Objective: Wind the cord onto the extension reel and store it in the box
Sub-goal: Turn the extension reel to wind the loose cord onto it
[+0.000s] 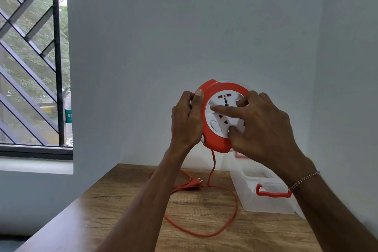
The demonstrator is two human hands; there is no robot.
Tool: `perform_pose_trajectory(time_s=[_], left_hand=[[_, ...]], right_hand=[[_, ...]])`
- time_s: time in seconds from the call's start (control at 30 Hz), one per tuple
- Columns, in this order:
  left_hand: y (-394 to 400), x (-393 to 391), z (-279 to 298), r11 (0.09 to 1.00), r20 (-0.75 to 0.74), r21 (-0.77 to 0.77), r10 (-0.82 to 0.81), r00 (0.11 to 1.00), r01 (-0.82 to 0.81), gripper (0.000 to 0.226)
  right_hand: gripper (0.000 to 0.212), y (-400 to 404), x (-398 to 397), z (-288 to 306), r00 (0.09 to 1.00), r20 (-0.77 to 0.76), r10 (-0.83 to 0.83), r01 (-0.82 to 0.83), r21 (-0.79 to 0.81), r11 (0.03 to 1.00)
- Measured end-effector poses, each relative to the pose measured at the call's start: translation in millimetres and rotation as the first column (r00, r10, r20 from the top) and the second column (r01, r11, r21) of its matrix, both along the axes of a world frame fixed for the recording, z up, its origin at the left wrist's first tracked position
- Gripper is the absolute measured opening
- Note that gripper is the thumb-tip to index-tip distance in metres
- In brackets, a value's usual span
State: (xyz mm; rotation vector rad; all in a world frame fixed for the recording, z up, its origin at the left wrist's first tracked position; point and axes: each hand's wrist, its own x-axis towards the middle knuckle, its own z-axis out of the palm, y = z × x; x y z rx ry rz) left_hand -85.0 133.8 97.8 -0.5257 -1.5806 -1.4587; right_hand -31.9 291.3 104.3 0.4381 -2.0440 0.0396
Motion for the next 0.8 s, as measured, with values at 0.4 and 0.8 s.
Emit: perform_pose_trajectory(time_s=[0.4,0.8], left_hand=[[-1,-3,1,1.000,-0.008,0.001,0.019,1.000,-0.019,0.036],[-1,-2,2,1.000,-0.027,0.002,0.029,0.999,-0.029,0.034]], right_hand=[[0.071,-6,-3,1,0.997,-0.067,0.024,-0.036,-0.181,0.983],[0.053,-7,8,7,0.987,0.152,0.060,-0.080,0.129,0.988]])
